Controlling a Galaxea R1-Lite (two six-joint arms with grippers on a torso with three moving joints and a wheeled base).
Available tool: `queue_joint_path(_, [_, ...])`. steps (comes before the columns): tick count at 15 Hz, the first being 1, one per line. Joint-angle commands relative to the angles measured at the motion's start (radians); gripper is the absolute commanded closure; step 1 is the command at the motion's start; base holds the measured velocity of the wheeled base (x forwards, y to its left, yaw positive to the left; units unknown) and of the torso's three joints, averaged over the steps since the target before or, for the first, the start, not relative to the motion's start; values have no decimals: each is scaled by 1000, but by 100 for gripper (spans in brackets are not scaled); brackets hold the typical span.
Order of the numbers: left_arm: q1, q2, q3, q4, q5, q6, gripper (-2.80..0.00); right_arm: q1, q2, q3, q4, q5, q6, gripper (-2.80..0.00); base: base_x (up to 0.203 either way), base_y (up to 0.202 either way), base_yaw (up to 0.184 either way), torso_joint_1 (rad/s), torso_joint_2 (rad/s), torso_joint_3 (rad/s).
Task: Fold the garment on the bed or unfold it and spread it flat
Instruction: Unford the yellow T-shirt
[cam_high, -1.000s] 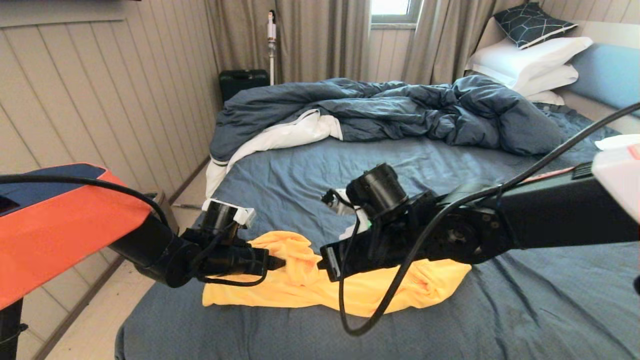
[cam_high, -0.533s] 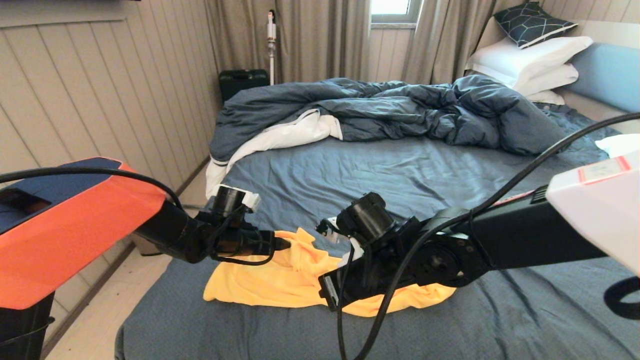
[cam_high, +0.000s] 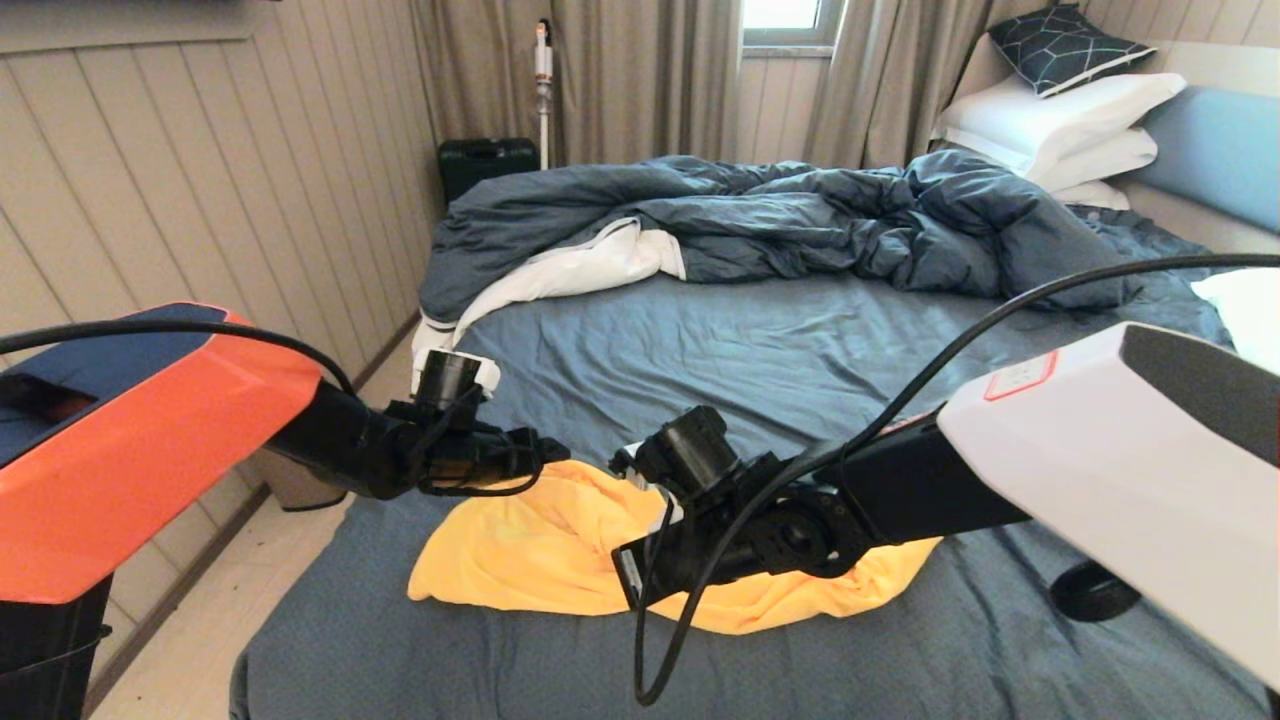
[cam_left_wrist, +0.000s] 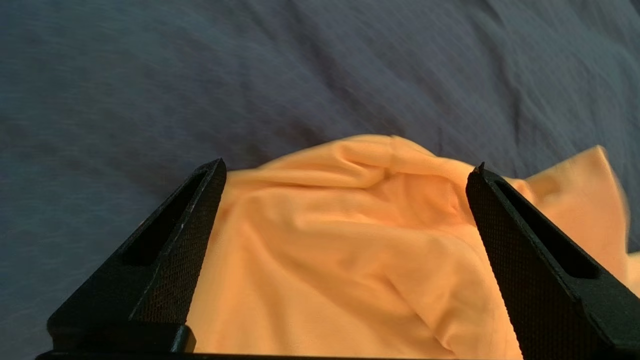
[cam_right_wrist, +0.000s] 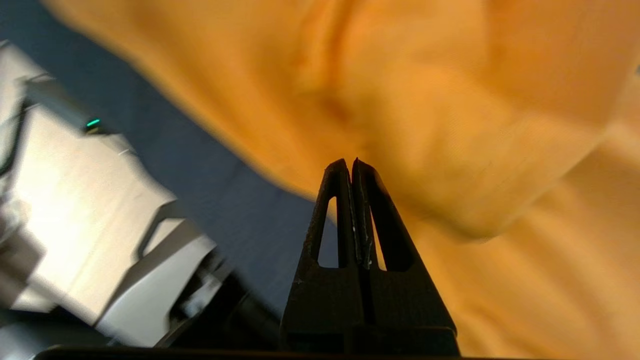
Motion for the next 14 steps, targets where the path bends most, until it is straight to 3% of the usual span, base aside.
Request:
queue_joint_path(1, [16,-12,13,-2,18,-4,-280,-5,28,10,-35,-36,0,0,0,0,0,0,0,0])
queue_joint_path(6, [40,-92,228,-16,20,32,-280,-22,59,-6,-79,-96,-2,0,0,0,0,0,0,0])
queue_joint_path(9, [34,-125,369,-127,17,103,-280,-41,124,-97,-90,-144,2,0,0,0,0,0,0,0])
queue_joint_path(14, [27,-120,390,-180,16,114,-280,-101,216,-296,-88,-359,11,0,0,0,0,0,0,0])
